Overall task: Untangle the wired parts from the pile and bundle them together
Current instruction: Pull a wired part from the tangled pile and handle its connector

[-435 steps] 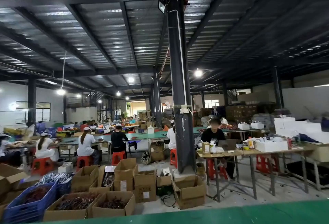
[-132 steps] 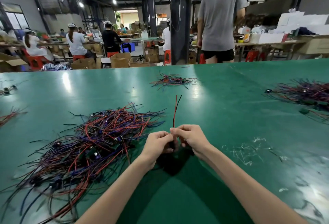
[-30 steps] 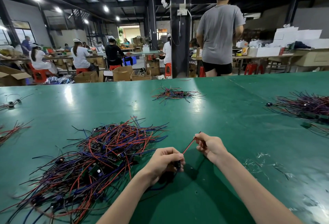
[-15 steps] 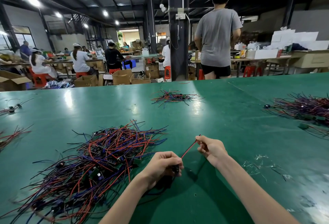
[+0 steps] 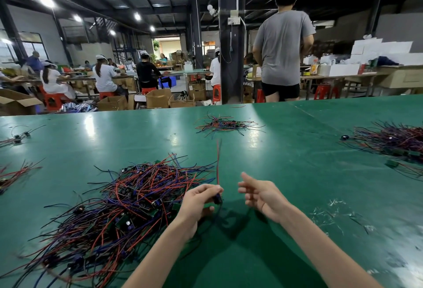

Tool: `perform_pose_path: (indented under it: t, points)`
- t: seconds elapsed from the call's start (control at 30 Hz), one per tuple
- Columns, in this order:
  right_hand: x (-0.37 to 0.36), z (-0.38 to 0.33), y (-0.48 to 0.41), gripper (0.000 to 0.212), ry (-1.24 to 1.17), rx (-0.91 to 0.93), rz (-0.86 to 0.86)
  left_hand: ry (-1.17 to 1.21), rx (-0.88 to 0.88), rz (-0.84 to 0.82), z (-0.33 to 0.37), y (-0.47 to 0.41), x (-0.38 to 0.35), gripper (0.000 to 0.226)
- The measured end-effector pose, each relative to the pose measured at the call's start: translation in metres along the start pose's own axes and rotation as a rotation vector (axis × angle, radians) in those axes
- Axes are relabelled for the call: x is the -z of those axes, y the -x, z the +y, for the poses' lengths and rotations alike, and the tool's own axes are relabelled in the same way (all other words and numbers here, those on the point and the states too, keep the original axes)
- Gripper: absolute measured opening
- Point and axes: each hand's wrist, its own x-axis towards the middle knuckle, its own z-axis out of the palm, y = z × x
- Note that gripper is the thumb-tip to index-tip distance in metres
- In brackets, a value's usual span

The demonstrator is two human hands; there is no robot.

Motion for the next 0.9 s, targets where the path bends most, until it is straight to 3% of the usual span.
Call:
perform_pose_path:
  t: [0.17, 0.33, 0.7, 0.9]
  points:
    - [-0.026, 0.015, 0.016, 0.03, 0.141, -0.014, -0.277, 0.045, -0.006, 0.169, -0.001, -0.005, 0.008, 0.007]
    - [-0.036, 0.024, 0.021, 0.009, 0.207, 0.028, -0.284, 0.028, -0.011, 0.183, -0.004, -0.009, 0.008, 0.015]
    - [-0.044, 0.03, 0.027, 0.005, 0.17, 0.028, -0.235, 0.08, 0.002, 0.141, -0.007, -0.01, 0.006, 0.012]
    - [-0.043, 0.026, 0.026, 0.013, 0.184, -0.005, -0.27, 0.048, -0.009, 0.146, -0.009, -0.01, 0.007, 0.007]
